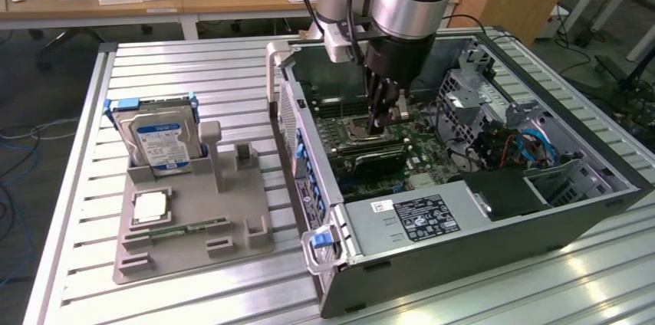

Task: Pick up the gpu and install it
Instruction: 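Press down on the gpu until it lock into place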

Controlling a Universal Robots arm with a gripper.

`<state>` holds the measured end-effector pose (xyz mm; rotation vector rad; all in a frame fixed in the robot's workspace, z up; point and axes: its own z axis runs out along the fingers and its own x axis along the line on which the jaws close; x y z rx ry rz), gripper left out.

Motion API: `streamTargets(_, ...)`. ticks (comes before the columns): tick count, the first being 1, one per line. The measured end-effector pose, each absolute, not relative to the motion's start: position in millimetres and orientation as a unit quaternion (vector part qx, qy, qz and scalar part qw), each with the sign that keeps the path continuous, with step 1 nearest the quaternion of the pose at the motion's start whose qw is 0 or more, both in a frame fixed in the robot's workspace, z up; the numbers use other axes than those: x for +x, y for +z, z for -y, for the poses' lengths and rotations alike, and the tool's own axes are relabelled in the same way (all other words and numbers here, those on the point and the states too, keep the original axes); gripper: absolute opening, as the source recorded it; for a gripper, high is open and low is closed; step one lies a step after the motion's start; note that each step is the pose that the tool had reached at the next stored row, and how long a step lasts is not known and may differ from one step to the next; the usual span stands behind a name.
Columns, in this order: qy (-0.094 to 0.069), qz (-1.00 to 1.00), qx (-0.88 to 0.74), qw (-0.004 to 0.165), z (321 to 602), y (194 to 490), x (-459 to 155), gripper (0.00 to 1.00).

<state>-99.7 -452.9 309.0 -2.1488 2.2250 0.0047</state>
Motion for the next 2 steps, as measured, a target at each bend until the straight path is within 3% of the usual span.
streamTargets(2,0.002,-0.719,-0.694,0.024,452.9,308.9,-99.7,0.11)
